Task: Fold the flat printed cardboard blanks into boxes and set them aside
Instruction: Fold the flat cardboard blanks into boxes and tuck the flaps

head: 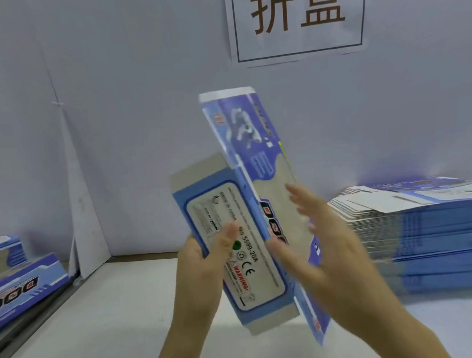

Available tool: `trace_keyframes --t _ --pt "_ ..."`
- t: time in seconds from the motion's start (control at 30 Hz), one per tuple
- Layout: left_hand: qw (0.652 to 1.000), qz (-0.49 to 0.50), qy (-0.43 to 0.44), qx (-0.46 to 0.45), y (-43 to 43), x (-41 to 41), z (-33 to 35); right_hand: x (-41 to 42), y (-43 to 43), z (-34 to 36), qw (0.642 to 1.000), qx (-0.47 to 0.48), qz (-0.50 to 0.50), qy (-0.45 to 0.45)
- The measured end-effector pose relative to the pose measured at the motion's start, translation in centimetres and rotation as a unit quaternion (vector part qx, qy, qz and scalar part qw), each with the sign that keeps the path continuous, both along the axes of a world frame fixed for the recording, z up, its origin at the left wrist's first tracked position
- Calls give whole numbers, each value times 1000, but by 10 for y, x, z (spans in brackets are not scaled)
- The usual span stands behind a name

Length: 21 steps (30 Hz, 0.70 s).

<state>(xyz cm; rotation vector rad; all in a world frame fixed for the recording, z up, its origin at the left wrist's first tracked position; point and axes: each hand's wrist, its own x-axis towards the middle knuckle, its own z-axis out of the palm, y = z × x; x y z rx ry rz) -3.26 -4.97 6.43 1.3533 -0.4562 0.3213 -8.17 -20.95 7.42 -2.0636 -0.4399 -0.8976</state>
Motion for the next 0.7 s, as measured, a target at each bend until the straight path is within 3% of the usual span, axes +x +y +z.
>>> trace_keyframes --t 0.1,0.23,0.33,0.4,0.43,0.57,0.7 --pt "988 -77 -40 130 -2 -4 -3 0 8 -5 988 52 108 101" --pt "939 -200 -129 249 3 -12 3 6 3 -4 980 177 83 47" --pt "962 -103 -127 218 2 -10 5 8 -10 -3 985 170 11 5" --pt "977 25 -87 191 2 -6 3 5 -22 -1 987 155 34 11" --pt "984 40 -49 168 4 -6 4 5 -28 0 986 149 71 28" --pt "983 -154 69 72 12 1 0 -2 -36 4 960 154 196 127" --pt "969 -232 65 54 17 0 -2 0 -36 1 985 95 144 26"
